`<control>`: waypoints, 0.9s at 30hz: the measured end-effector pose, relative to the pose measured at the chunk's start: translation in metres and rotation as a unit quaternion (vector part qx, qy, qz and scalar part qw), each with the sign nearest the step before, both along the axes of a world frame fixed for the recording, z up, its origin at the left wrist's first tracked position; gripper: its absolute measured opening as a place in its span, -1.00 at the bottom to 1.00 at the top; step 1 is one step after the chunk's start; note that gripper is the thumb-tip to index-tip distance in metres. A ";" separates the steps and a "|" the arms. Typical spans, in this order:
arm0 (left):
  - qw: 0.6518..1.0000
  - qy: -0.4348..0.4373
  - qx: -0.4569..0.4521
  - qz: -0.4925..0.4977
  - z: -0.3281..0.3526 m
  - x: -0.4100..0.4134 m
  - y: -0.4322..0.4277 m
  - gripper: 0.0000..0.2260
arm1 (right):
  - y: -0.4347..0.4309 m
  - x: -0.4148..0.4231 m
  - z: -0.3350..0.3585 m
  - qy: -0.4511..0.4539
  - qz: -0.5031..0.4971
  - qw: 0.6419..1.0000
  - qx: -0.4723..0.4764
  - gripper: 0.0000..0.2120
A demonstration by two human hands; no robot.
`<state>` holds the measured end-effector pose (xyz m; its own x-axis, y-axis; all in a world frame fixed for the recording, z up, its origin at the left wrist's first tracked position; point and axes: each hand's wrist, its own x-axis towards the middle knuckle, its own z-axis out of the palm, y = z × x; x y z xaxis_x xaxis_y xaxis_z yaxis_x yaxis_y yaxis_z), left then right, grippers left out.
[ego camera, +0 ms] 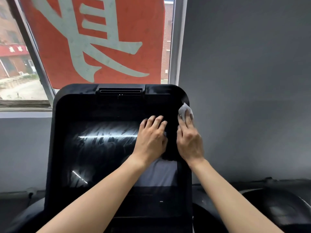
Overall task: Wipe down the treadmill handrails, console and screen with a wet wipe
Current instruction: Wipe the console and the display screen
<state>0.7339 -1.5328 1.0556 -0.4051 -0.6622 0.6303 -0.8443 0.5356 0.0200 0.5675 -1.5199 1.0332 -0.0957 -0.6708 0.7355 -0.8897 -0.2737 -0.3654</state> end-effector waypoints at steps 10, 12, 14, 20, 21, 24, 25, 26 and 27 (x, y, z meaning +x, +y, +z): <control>1.000 0.002 0.013 -0.013 -0.011 -0.006 0.014 -0.50 | 0.006 0.011 0.012 -0.086 -0.002 0.995 0.052 -0.52; 1.000 0.014 0.017 -0.016 -0.009 -0.012 0.015 -0.50 | 0.020 0.013 -0.007 -0.089 -0.001 0.995 0.047 -0.53; 0.999 0.025 0.023 -0.015 -0.005 -0.019 0.015 -0.50 | 0.025 0.011 -0.013 -0.080 0.003 0.996 0.049 -0.53; 0.999 0.000 0.052 0.007 0.005 -0.033 0.016 -0.46 | -0.001 0.000 0.037 -0.139 0.037 0.986 0.084 -0.47; 0.998 -0.012 0.058 0.010 0.003 -0.034 0.018 -0.43 | -0.002 -0.002 0.039 -0.144 0.041 0.985 0.087 -0.49; 0.996 -0.051 0.065 0.019 -0.003 -0.036 0.022 -0.38 | 0.013 -0.002 0.023 -0.152 0.057 0.983 0.088 -0.51; 0.996 -0.055 0.064 0.020 -0.005 -0.037 0.022 -0.38 | 0.023 -0.001 0.013 -0.157 0.059 0.982 0.090 -0.52; 0.996 -0.056 0.059 0.022 -0.006 -0.038 0.021 -0.38 | 0.032 -0.001 0.003 -0.163 0.061 0.980 0.093 -0.52; 0.997 -0.054 0.053 0.025 -0.007 -0.039 0.020 -0.39 | 0.042 -0.001 -0.006 -0.166 0.062 0.979 0.098 -0.52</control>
